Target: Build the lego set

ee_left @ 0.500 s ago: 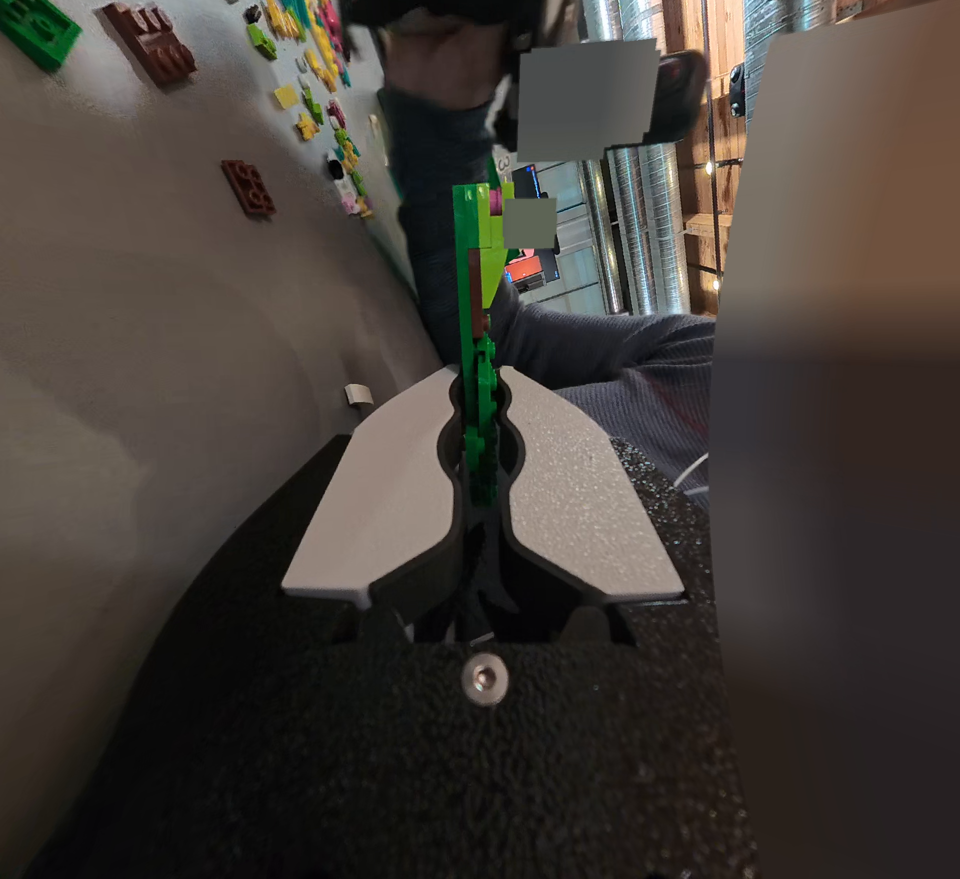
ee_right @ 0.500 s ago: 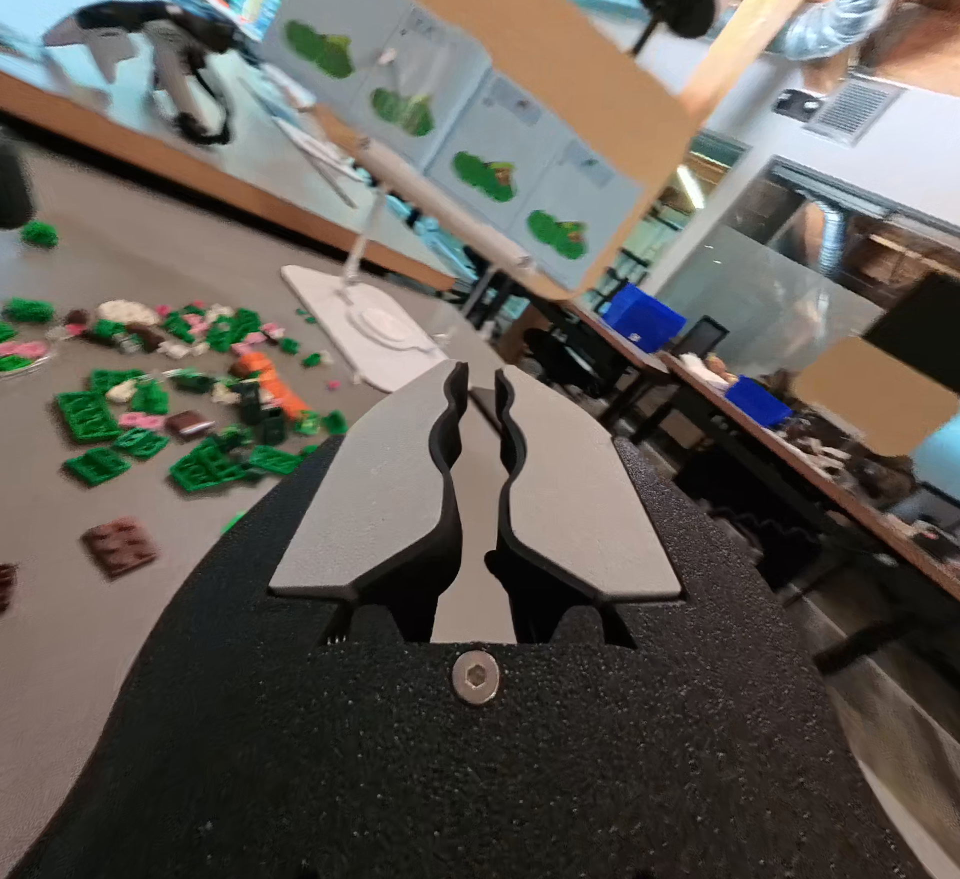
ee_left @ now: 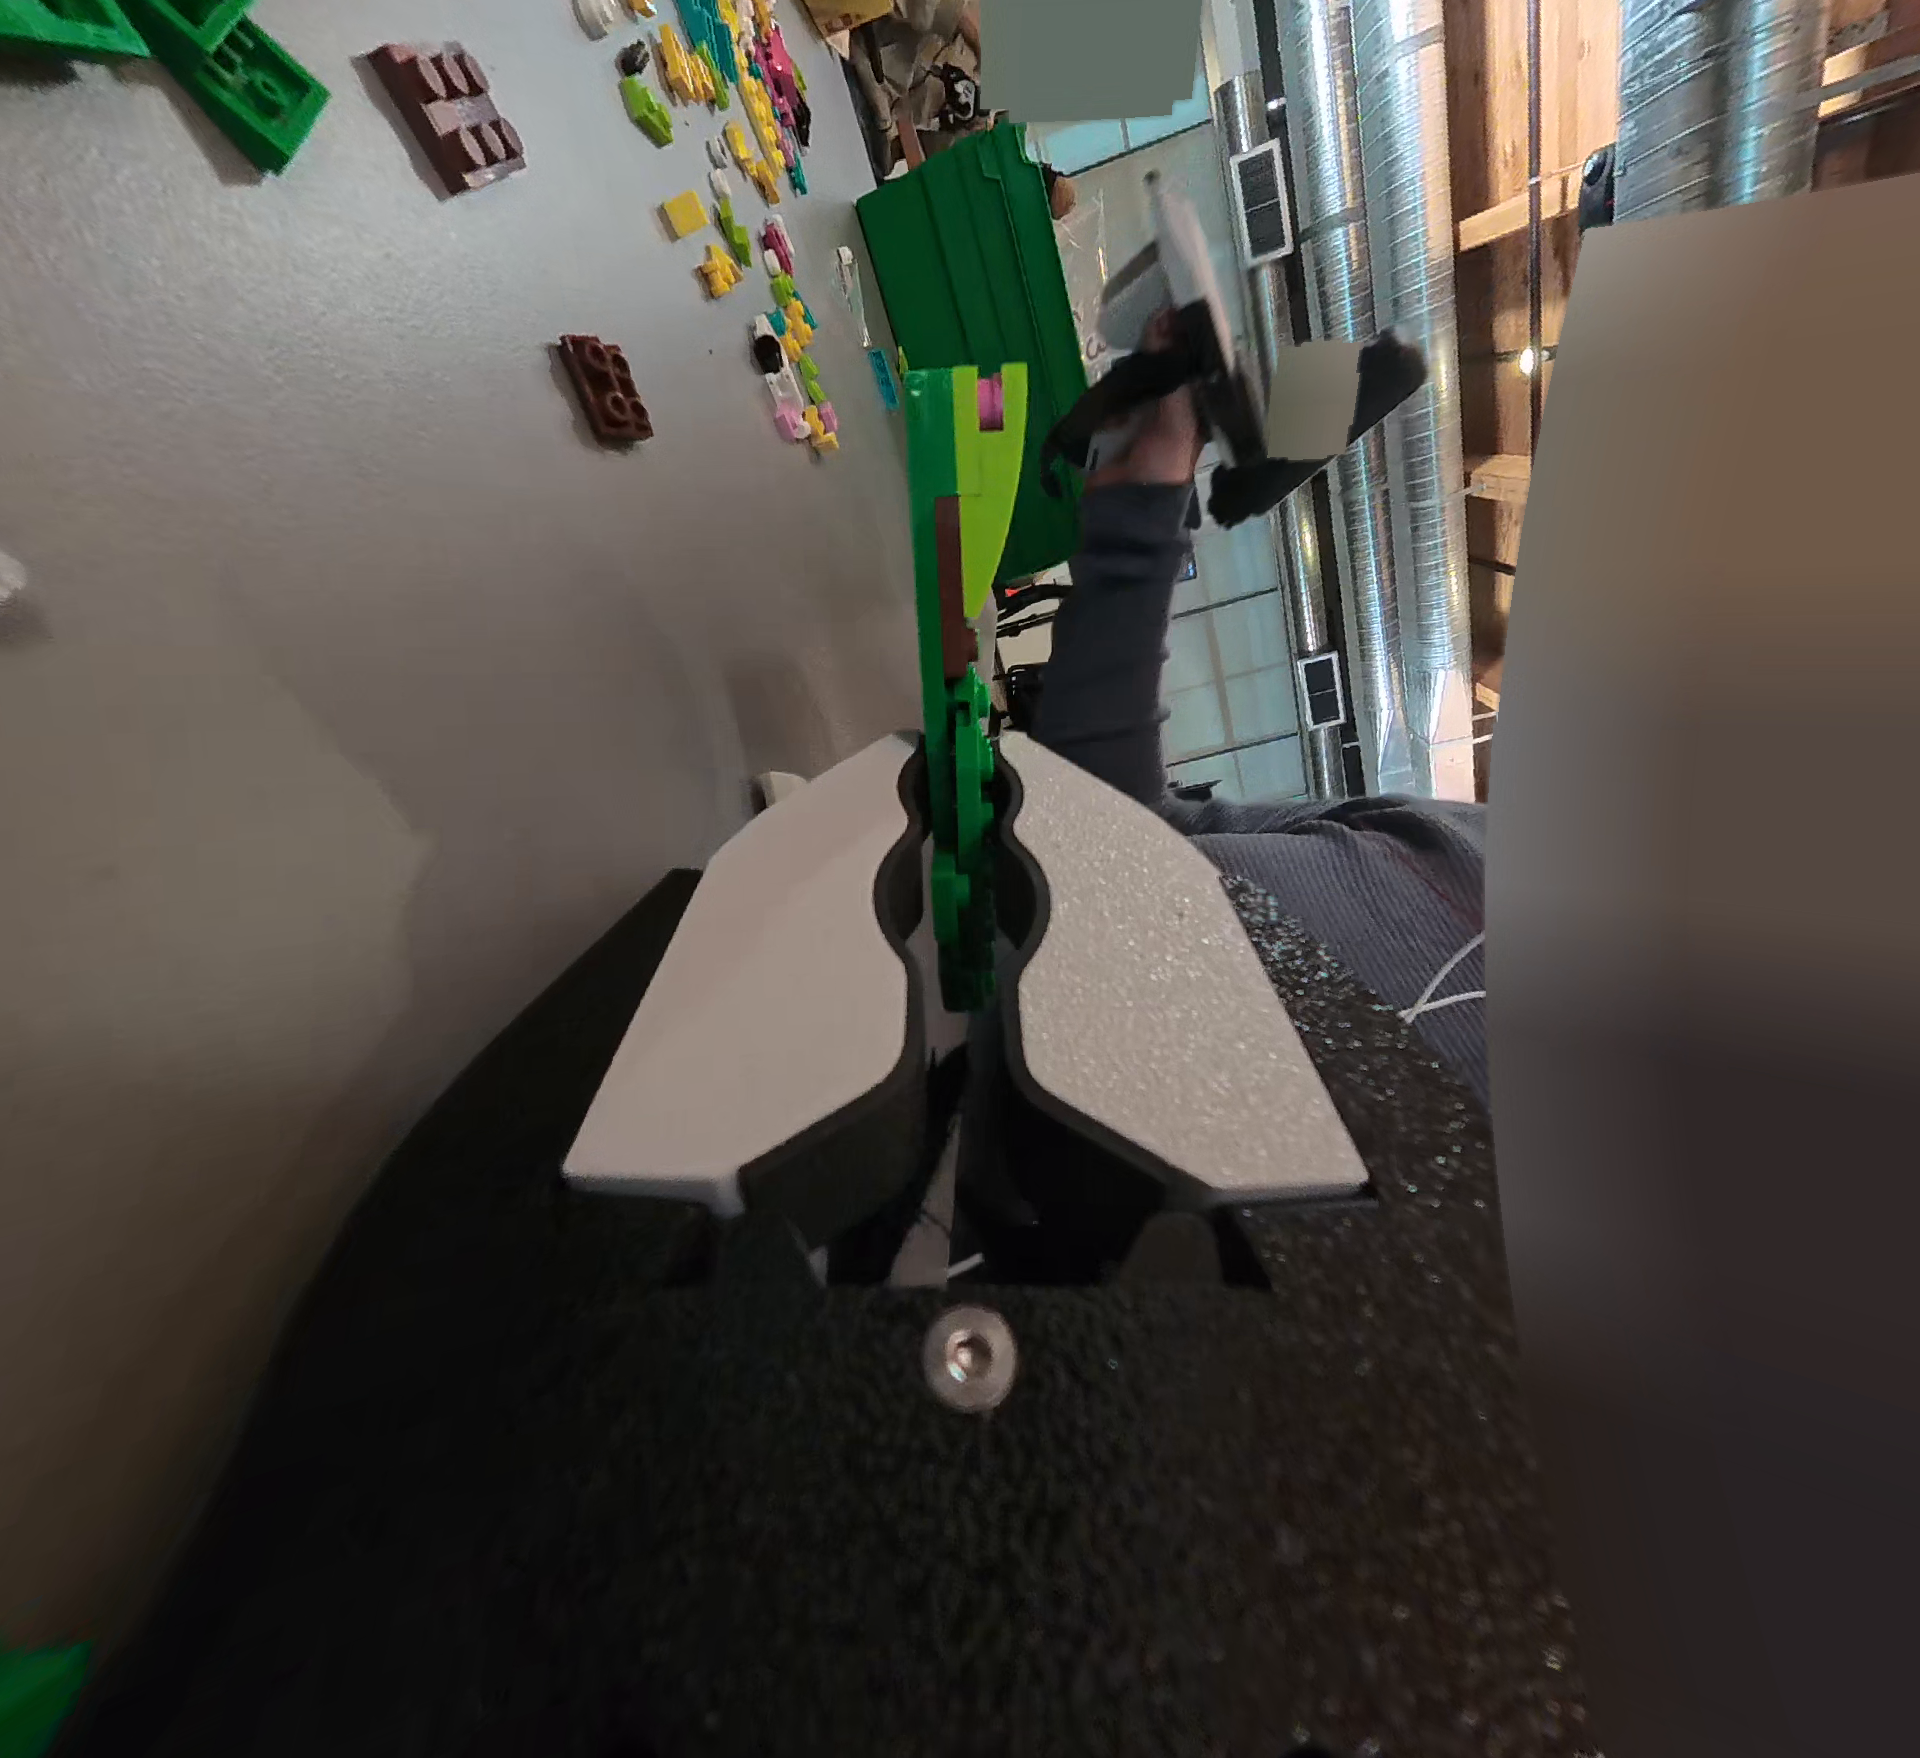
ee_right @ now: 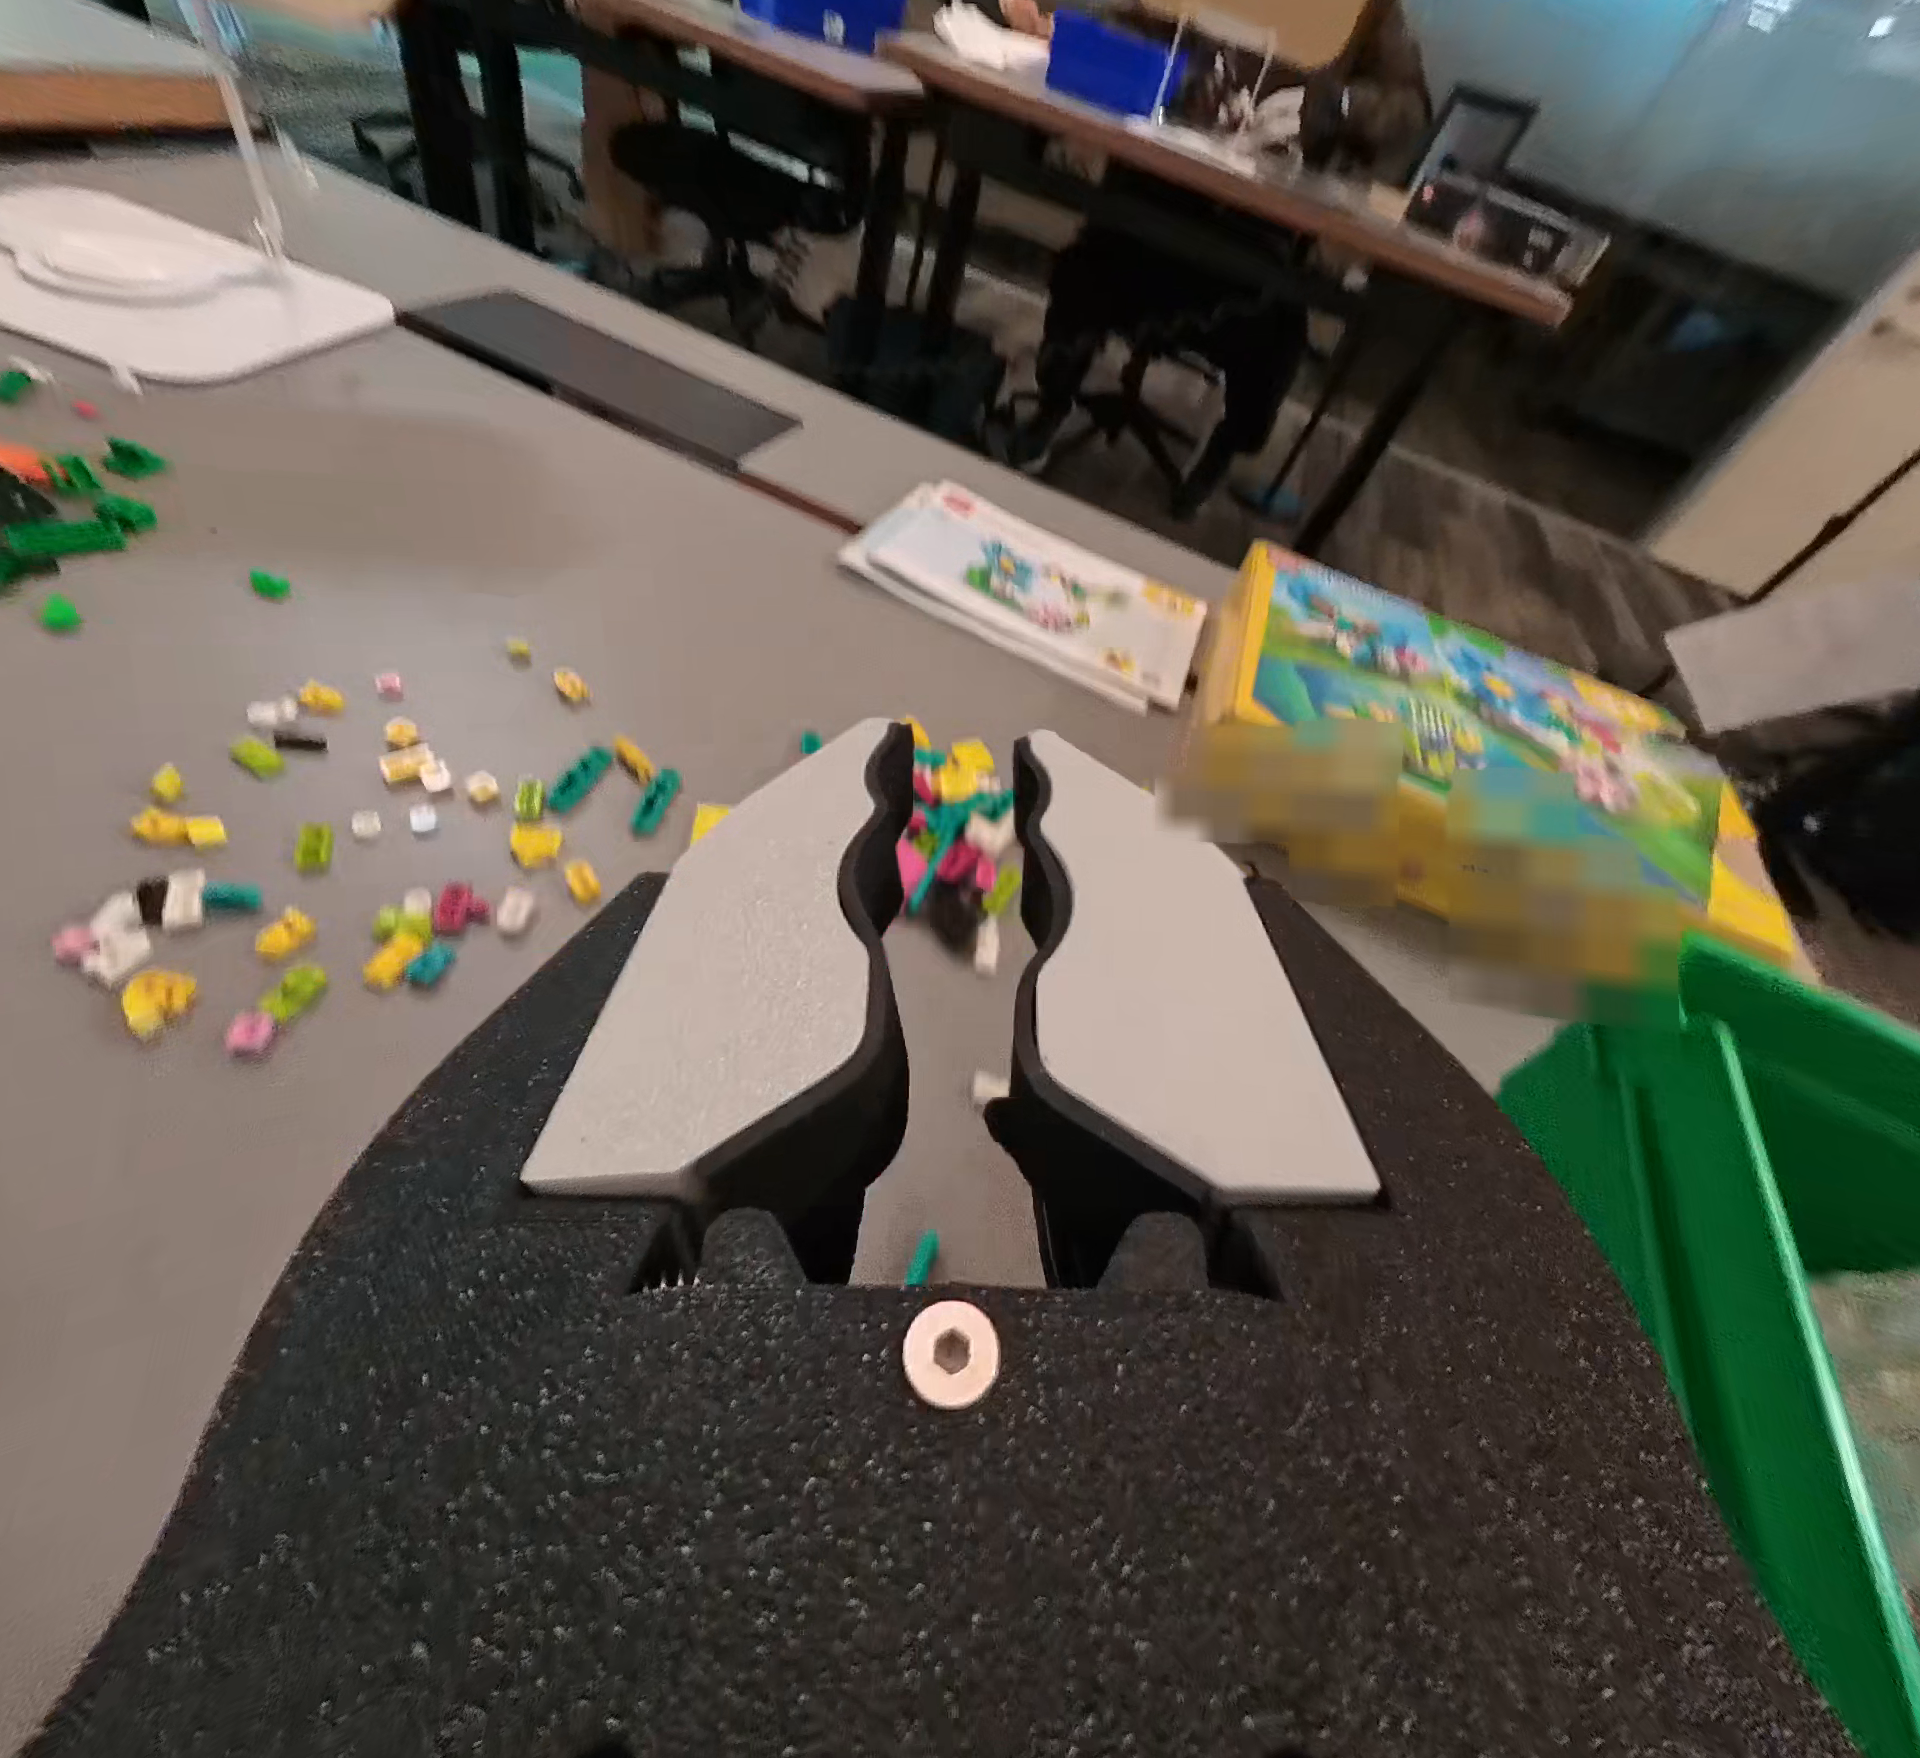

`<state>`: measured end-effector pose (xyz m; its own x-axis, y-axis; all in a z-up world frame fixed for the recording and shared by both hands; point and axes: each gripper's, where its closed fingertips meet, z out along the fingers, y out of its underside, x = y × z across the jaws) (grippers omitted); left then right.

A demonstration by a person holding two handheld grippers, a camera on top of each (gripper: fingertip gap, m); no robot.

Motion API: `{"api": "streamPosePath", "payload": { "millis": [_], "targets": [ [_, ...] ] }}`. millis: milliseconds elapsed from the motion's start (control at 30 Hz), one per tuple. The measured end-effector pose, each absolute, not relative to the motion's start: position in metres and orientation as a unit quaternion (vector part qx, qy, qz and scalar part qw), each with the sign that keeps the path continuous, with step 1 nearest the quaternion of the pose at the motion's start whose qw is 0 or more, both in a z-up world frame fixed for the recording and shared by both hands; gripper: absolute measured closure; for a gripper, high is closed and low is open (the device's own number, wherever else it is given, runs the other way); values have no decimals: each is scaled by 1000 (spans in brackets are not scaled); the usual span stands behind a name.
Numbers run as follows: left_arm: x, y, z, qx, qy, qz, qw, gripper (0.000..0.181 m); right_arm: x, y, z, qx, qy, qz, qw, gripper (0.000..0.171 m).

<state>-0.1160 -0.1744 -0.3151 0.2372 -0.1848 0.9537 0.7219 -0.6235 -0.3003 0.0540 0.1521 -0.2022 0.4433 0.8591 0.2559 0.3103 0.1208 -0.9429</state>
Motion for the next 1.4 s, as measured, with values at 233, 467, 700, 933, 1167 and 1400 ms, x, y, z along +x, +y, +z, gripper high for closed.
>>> {"api": "streamPosePath", "payload": {
  "millis": [233, 467, 700, 933, 1167, 1400],
  "targets": [
    [-124, -179, -325, -734, -216, -521, 378, 173, 90, 148, -278, -680, -524, 221, 462, 152],
    [-141, -188, -330, -773, -247, -460, 361, 173, 83, 142, -316, -649, -615, 182, 409, 153],
    [-136, -192, -336, -796, -274, -427, 330, 172, 78, 125, -318, -606, -666, 202, 386, 155],
    [-137, -191, -341, -799, -319, -399, 319, 145, 58, 108, -322, -559, -697, 243, 378, 155],
    [-143, -194, -336, -796, -355, -341, 354, 119, 42, 110, -318, -557, -657, 303, 408, 153],
    [-157, -209, -336, -826, -380, -217, 355, 94, 25, 109, -310, -524, -651, 251, 488, 163]
  ]
}}
